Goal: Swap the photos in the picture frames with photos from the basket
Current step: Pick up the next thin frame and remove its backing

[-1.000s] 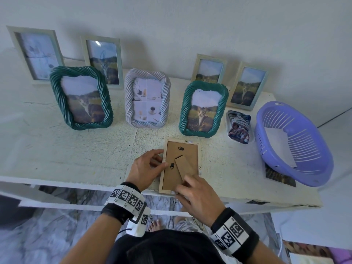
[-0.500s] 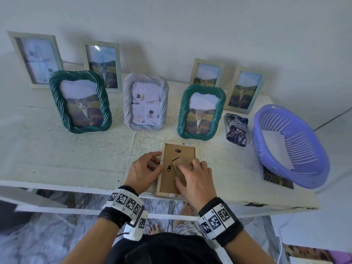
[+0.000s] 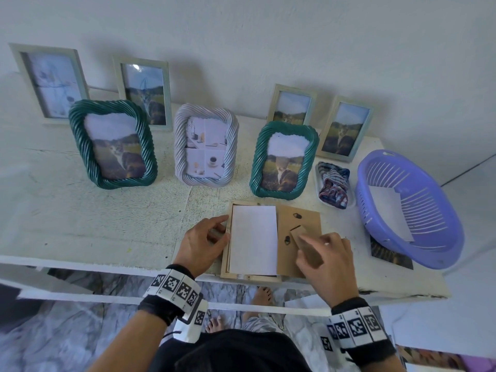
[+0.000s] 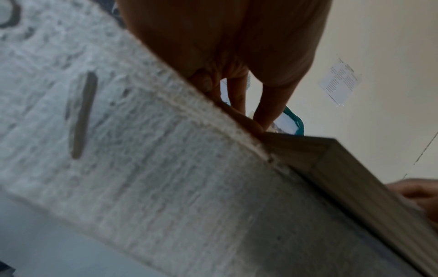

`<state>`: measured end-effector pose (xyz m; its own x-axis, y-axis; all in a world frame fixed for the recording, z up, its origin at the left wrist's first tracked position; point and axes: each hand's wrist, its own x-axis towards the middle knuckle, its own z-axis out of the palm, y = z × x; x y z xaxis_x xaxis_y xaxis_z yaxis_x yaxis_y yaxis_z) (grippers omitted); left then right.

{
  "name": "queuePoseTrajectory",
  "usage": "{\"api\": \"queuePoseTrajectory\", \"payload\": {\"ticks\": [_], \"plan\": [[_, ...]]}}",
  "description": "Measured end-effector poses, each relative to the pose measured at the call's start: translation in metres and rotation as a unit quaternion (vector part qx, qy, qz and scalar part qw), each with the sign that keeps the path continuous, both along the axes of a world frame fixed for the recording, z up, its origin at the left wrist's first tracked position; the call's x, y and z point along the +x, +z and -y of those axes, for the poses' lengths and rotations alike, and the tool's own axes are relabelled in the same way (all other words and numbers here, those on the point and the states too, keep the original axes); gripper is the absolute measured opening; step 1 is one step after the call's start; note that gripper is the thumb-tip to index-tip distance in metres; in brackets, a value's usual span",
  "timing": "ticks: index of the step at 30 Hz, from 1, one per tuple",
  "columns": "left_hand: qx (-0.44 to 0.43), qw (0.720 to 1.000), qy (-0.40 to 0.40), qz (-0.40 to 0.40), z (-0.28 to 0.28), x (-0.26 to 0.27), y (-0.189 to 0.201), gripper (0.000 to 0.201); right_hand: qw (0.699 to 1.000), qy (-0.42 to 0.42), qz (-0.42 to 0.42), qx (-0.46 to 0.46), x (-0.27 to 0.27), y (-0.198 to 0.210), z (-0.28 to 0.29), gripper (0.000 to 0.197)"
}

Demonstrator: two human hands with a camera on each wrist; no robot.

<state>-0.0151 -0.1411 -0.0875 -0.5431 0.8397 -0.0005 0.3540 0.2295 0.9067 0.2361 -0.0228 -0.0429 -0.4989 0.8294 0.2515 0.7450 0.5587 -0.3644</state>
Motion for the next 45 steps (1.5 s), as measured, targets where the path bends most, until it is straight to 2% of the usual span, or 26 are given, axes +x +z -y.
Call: {"api": "queuePoseTrajectory", "payload": {"ticks": [8, 13, 17, 20, 24, 33, 37, 41, 45], "plan": [[0.018, 1.000, 0.003, -0.006, 0.001, 0.000, -0.001, 0.033, 0.997, -0.007, 0.054, -0.059, 0.021, -0.020, -0.002, 0.035], [0.017, 1.000, 0.003, -0.004, 0.001, -0.001, -0.002, 0.033, 1.000, 0.000, -0.011, -0.030, -0.010, -0.007, 0.009, 0.023], [0.021, 1.000, 0.001, -0.012, 0.001, 0.000, -0.001, 0.034, 0.989, 0.001, -0.021, -0.149, -0.046, 0.003, 0.008, 0.034], [0.021, 1.000, -0.001, -0.018, 0.001, 0.000, -0.001, 0.035, 0.979, -0.023, 0.018, -0.203, -0.065, 0.007, -0.003, 0.043], [0.026, 0.999, 0.002, -0.023, 0.002, 0.000, 0.000, 0.034, 0.974, -0.035, 0.060, -0.216, -0.073, 0.005, -0.012, 0.043], [0.028, 0.999, 0.003, -0.014, 0.002, 0.002, 0.003, 0.034, 0.978, -0.036, 0.026, -0.205, -0.071, 0.007, -0.011, 0.028], [0.029, 0.999, 0.007, -0.019, 0.002, 0.002, 0.001, 0.034, 0.969, -0.045, -0.034, -0.239, -0.066, 0.000, -0.015, 0.019], [0.020, 1.000, 0.012, -0.011, 0.001, 0.002, 0.005, 0.033, 0.944, -0.029, -0.185, -0.270, -0.055, 0.004, -0.017, 0.010], [0.043, 0.996, 0.024, -0.075, -0.002, 0.007, 0.029, 0.031, 0.906, -0.014, -0.317, -0.278, -0.045, 0.021, -0.012, 0.008]]}}
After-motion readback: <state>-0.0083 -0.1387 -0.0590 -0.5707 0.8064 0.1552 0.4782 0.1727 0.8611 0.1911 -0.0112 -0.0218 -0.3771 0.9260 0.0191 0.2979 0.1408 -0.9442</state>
